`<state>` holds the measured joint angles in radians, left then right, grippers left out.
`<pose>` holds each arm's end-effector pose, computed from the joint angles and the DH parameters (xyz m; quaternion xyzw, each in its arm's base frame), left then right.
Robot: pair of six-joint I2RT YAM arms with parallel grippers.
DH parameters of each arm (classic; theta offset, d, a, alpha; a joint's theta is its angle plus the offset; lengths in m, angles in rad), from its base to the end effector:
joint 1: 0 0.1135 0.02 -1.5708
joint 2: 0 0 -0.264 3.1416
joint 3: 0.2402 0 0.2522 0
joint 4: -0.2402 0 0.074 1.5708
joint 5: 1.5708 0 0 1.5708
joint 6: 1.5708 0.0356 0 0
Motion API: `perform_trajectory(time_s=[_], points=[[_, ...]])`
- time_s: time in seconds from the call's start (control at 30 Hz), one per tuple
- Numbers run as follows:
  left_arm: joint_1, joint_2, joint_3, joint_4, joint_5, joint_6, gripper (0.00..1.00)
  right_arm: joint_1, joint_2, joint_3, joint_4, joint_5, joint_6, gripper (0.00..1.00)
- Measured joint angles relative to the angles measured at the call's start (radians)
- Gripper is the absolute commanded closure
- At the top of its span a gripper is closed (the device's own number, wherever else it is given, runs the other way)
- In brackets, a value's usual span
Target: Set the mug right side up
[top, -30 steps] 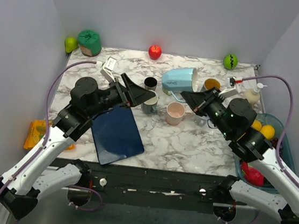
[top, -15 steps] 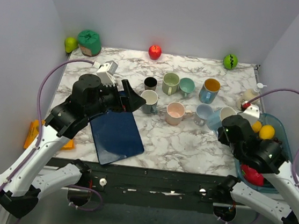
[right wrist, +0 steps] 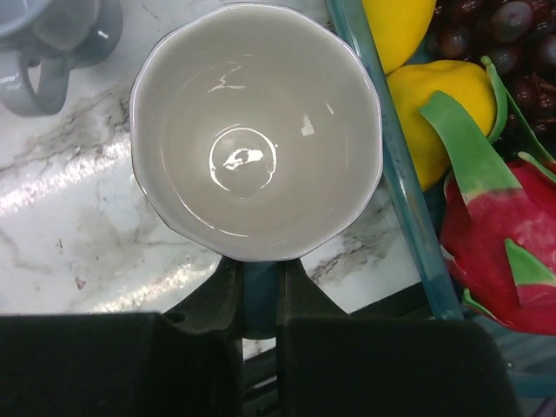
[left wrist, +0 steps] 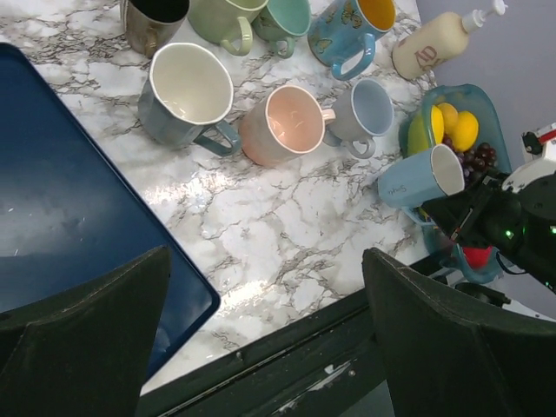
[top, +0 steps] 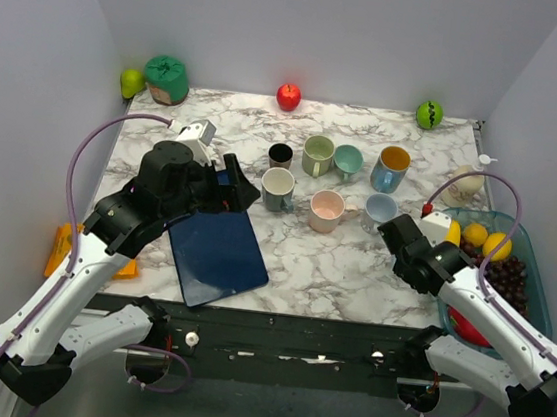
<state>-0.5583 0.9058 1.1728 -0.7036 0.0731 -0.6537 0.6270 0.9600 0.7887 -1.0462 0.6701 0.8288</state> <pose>0.1486 -0.0959 0.3974 -0.0206 0.8429 -0.3311 0.4237 0.1389 0.0733 0.2515 0.1511 0.9191 -0.1313 0.3393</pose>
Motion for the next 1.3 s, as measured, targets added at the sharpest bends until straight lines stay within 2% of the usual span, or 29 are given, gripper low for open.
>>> perform_trajectory(time_s=[0.3,0.33,0.37,0.43,0.47,0.57,0.7,0.77,0.8,0.83,1.1,1.3], points=[[0.0,-0.012,0.0,-0.029,-0.027,0.001,0.01,-0.079,0.051,-0.088,0.195,-0.033,-0.023,0.99],[0.0,-0.013,0.0,-0.031,-0.029,0.001,0.01,-0.079,0.058,-0.089,0.212,-0.032,-0.023,0.94],[0.0,-0.013,0.0,-0.032,-0.031,0.001,0.01,-0.08,0.068,-0.089,0.228,-0.031,-0.023,0.8],[0.0,-0.012,0.0,-0.037,-0.035,0.001,0.01,-0.08,0.086,-0.089,0.253,-0.029,-0.019,0.59],[0.0,-0.012,0.0,-0.04,-0.036,0.001,0.01,-0.08,0.095,-0.089,0.264,-0.034,-0.018,0.41],[0.0,-0.008,0.0,-0.047,-0.04,0.001,0.01,-0.082,0.106,-0.089,0.27,-0.055,-0.006,0.29],[0.0,0.001,0.003,-0.057,-0.058,0.001,0.01,-0.083,0.078,-0.082,0.257,-0.077,-0.006,0.18],[0.0,0.001,0.005,-0.065,-0.065,0.001,0.01,-0.084,0.053,-0.058,0.232,-0.086,-0.008,0.05],[0.0,0.001,0.006,-0.067,-0.068,0.002,0.01,-0.084,0.037,-0.04,0.22,-0.09,-0.011,0.03],[0.0,0.001,0.007,-0.071,-0.073,0.003,0.01,-0.084,0.019,-0.019,0.206,-0.094,-0.013,0.0],[0.0,-0.001,0.028,-0.118,-0.126,0.011,0.01,-0.084,-0.146,0.184,0.101,-0.111,-0.05,0.0],[0.0,-0.008,0.069,-0.156,-0.164,0.029,0.01,-0.084,-0.21,0.33,0.039,-0.11,-0.086,0.0]])
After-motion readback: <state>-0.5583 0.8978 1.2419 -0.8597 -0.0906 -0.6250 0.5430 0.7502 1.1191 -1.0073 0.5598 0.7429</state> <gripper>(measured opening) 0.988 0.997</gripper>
